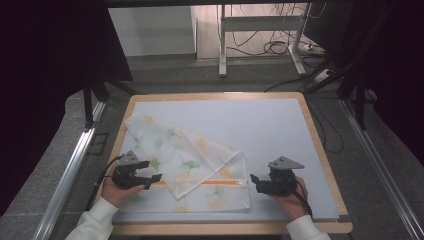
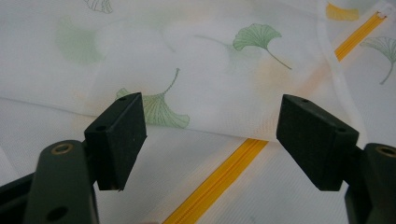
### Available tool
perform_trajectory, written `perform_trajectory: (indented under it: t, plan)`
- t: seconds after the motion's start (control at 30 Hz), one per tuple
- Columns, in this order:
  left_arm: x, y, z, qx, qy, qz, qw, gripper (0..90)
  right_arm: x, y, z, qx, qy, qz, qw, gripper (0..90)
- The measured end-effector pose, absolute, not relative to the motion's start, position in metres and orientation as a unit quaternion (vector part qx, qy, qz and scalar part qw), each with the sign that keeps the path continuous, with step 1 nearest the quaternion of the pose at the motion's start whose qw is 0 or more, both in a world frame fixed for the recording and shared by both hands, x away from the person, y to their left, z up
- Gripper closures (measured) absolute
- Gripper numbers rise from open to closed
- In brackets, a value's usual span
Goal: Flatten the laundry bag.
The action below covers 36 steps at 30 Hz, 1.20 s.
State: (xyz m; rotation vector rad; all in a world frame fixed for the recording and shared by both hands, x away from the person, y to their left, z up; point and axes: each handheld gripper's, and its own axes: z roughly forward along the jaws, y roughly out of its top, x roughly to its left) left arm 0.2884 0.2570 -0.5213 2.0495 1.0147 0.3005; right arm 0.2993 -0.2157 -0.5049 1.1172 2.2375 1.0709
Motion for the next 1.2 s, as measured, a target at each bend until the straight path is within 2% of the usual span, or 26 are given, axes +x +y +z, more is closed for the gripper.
perform_trajectory:
  t: [0.33, 0.57, 1.2]
  plan:
    - [0.2896, 0.2578, -0.5224, 0.813, 0.405, 0.117, 0.401, 23.8, 0.2982, -0.2163, -0.5043, 0.398, 0.809, 0.381, 0.207, 22.9]
    - [0.2897, 0.2563, -0.5232, 0.815, 0.404, 0.111, 0.4, 23.7, 0.2994, -0.2163, -0.5048, 0.403, 0.806, 0.393, 0.182, 25.1]
    - [0.2905, 0.2565, -0.5237, 0.817, 0.406, 0.108, 0.396, 23.1, 0.2972, -0.2125, -0.4983, 0.392, 0.808, 0.403, 0.174, 29.5]
